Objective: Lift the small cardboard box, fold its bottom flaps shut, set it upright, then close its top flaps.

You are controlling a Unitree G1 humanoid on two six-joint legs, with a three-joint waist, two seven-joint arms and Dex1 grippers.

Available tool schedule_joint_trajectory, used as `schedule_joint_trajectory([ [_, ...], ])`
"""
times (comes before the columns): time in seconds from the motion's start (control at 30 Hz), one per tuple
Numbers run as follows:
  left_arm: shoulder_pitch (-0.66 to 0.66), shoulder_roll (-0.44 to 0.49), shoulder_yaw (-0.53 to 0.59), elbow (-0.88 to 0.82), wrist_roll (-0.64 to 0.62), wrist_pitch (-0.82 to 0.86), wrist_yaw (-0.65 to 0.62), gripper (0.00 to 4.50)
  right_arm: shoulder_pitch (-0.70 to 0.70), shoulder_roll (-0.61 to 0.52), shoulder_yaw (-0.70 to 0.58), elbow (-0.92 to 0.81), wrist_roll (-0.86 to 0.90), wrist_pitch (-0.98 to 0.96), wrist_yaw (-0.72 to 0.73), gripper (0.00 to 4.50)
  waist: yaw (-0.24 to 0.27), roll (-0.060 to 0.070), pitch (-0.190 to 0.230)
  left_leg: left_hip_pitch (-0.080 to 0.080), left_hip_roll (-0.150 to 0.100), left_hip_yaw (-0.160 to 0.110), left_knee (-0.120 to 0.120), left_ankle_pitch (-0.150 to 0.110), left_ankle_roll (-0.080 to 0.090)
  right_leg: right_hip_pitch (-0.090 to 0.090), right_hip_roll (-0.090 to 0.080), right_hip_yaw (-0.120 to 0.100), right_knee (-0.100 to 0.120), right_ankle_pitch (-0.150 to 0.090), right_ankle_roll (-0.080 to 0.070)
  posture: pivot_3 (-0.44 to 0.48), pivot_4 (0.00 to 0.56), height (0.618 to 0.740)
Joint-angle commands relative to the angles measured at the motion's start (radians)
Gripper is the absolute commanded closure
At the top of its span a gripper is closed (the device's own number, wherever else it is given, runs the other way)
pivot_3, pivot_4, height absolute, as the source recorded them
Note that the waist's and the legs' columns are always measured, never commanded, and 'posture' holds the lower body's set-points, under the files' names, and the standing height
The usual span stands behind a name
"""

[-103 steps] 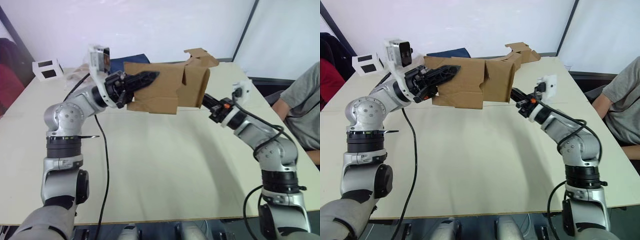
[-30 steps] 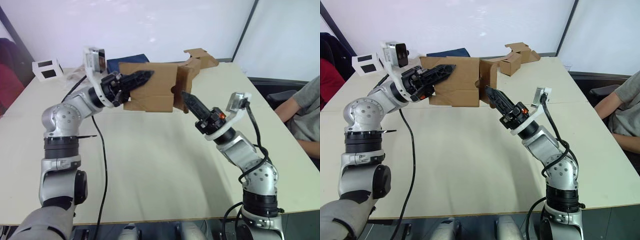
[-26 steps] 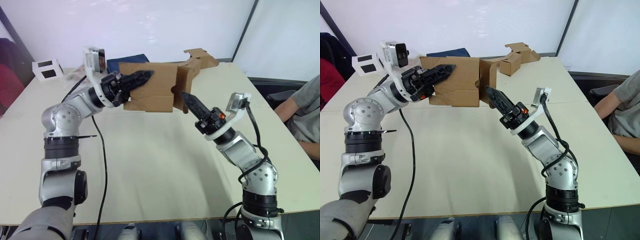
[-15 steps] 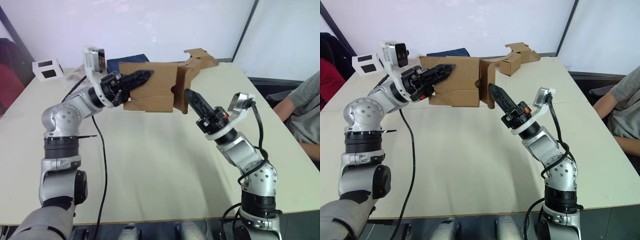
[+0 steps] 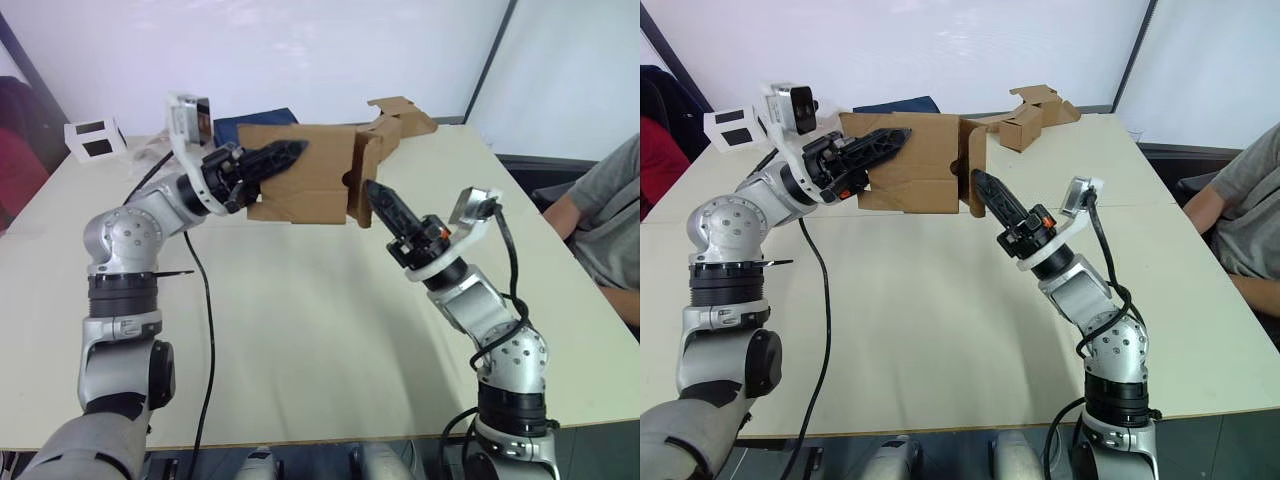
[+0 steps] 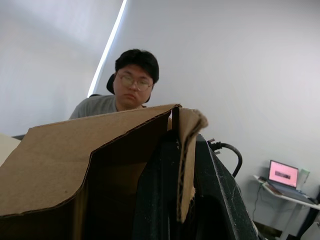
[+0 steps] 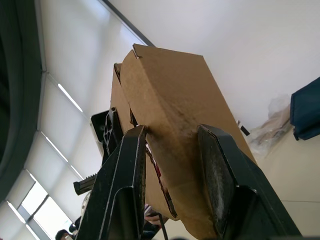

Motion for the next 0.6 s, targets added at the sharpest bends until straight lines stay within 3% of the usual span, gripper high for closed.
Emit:
schedule_joint_trajectory([
  [0.03, -0.009, 0.004, 0.017, -0.032, -0.014, -0.015, -0.006, 4.5, -0.023, 0.016, 0.011, -0.032, 0.0, -0.016, -0.007, 2.88, 0.0, 0.0, 0.0, 0.0, 0.0, 0.0, 0.0, 0.0, 0.0, 0.0, 0.0, 0.0, 0.0, 0.0, 0.0, 0.0, 0.15, 0.74],
  [0.6, -0.008, 0.002, 0.019, -0.024, -0.01, -0.032, -0.006, 4.5, -0.03, 0.062, 0.032, 0.004, -0.061, -0.049, -0.03, 2.88, 0.0, 0.0, 0.0, 0.0, 0.0, 0.0, 0.0, 0.0, 0.0, 0.0, 0.0, 0.0, 0.0, 0.0, 0.0, 0.0, 0.15, 0.74],
])
